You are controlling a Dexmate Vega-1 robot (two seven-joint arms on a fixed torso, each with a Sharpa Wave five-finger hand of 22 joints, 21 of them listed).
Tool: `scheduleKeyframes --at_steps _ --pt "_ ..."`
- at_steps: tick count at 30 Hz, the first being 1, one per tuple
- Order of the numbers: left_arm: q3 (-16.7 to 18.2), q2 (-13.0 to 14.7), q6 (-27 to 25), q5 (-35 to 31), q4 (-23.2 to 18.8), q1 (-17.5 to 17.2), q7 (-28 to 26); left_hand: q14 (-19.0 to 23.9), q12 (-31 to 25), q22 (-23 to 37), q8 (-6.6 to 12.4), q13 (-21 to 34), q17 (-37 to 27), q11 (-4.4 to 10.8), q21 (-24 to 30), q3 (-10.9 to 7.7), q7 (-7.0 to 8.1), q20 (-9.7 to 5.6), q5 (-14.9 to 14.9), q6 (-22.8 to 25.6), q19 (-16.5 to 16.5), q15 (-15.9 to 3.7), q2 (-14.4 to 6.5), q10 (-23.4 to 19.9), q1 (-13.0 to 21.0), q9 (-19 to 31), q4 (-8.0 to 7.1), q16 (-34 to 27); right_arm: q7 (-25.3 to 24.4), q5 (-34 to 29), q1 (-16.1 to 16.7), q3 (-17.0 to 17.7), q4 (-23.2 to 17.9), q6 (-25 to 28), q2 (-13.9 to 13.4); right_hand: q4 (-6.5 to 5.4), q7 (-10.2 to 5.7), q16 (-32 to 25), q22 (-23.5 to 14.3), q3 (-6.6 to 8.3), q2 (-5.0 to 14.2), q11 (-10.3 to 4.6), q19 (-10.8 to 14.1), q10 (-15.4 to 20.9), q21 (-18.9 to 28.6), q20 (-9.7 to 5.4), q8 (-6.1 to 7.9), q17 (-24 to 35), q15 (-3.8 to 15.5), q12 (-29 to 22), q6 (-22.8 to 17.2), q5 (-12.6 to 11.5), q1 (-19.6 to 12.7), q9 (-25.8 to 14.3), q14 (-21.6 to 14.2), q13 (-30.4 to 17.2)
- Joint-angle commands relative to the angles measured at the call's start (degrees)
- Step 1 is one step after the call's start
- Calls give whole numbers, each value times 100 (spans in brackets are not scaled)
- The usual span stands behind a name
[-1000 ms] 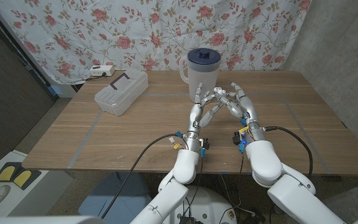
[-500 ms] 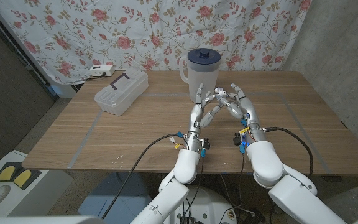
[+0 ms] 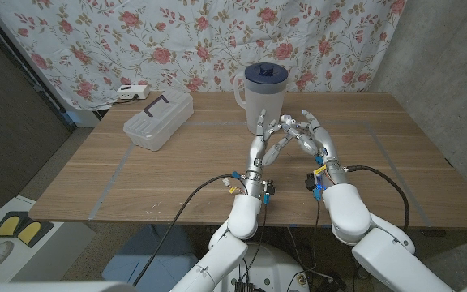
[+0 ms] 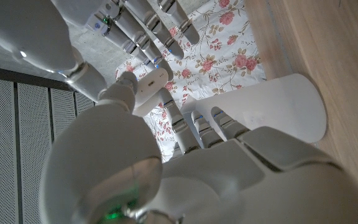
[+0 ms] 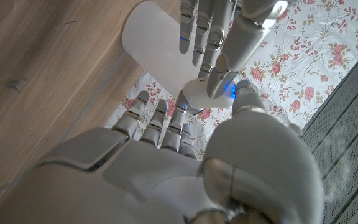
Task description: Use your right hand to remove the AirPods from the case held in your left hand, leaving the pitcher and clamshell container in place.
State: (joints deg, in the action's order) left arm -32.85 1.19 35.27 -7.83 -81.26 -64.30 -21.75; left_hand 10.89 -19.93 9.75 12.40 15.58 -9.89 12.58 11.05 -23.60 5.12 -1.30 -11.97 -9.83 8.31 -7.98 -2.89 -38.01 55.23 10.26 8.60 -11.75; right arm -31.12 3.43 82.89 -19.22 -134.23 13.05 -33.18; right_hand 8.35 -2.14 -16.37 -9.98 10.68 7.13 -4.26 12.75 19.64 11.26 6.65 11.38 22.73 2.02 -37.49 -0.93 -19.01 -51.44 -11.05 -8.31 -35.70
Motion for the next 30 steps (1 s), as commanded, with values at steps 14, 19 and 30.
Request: scheduleKeyframes --at_steps 14,19,30 --pt "-83 -64 135 153 251 182 33 233 -88 8 27 77 -22 7 7 30 56 48 62 47 58 -73 -74 -247 155 31 46 -33 46 71 -34 33 86 -11 12 -45 -14 3 -16 17 44 -309 39 350 20 33 -18 37 132 -35 -28 -44 6 -12 -41 -17" --pt "-75 -69 148 82 242 162 -41 235 -94 8 27 89 -24 8 9 42 63 70 68 73 66 -76 -74 -270 171 31 50 -27 43 53 -18 6 68 -22 7 -42 -18 5 -16 17 41 -311 42 347 21 33 -19 38 134 -37 -29 -45 7 -12 -43 -18" --pt "-33 -111 229 113 227 96 -118 410 -160 11 20 153 -43 11 16 65 102 106 87 156 103 -154 -141 -434 265 33 56 -75 62 22 -34 -68 37 8 -1 -35 -16 11 -16 22 42 -313 39 350 19 39 -18 43 133 -45 -42 -51 7 -13 -43 -10"
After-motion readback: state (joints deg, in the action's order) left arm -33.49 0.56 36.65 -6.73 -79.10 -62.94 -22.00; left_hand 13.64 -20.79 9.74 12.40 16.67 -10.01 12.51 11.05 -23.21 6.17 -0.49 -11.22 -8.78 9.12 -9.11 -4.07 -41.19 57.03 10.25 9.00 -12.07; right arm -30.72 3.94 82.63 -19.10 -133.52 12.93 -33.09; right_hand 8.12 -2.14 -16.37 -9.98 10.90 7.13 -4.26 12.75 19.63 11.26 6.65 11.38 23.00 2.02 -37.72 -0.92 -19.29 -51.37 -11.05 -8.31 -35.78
